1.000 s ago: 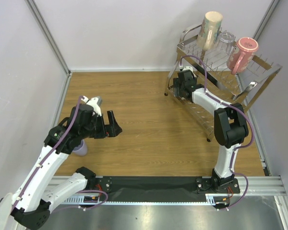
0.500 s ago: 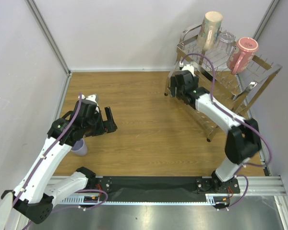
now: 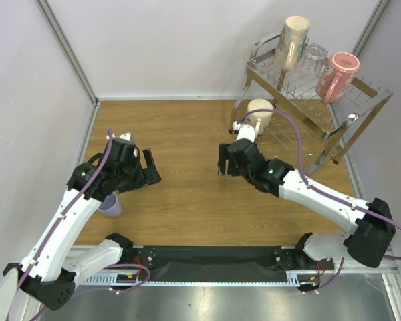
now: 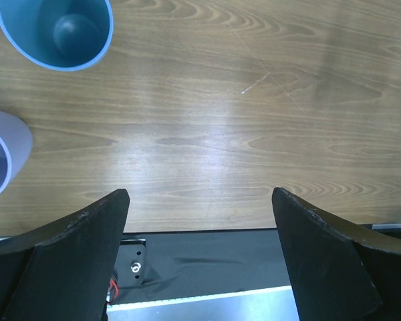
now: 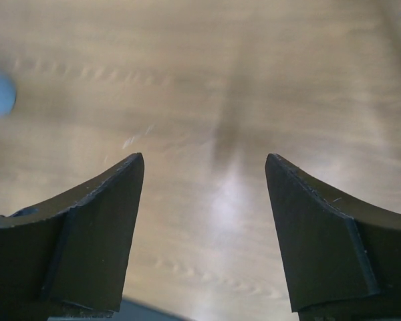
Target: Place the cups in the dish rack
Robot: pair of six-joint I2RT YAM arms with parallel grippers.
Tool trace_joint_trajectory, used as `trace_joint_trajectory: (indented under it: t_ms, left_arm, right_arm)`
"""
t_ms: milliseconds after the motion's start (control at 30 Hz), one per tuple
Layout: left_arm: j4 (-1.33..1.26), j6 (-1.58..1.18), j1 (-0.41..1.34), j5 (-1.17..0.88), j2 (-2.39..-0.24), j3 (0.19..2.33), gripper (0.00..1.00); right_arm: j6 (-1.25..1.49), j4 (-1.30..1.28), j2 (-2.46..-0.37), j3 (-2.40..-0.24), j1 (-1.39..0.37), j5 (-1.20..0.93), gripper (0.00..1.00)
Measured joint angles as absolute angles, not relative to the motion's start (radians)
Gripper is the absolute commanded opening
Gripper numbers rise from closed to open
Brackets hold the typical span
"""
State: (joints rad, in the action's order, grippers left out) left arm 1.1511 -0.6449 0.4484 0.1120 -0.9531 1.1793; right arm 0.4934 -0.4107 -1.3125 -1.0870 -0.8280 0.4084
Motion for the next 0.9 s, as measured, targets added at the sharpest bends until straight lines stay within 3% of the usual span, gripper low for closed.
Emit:
trace_joint_trajectory:
  t_ms: [267,467,900]
  left_arm:
    - [1.129,-0.659,0.445,0.114,-0.991,1.135,0.93]
    - [1.123,-0.602,0.406,0.207,-1.174,1.281,0.89]
    - [1.024,-0.530,0.217,0.250,-1.415,1.325,0.73]
  right_arm:
    - [0.561,-0.463,-1.204,-1.005,-0.918,0.361,0.78]
    - [0.603,-0.525,-1.053,-0.970,-0.916,0.329,0.78]
    - [0.610,-0.665,-1.000,-0.995,-0.915,0.301,0.78]
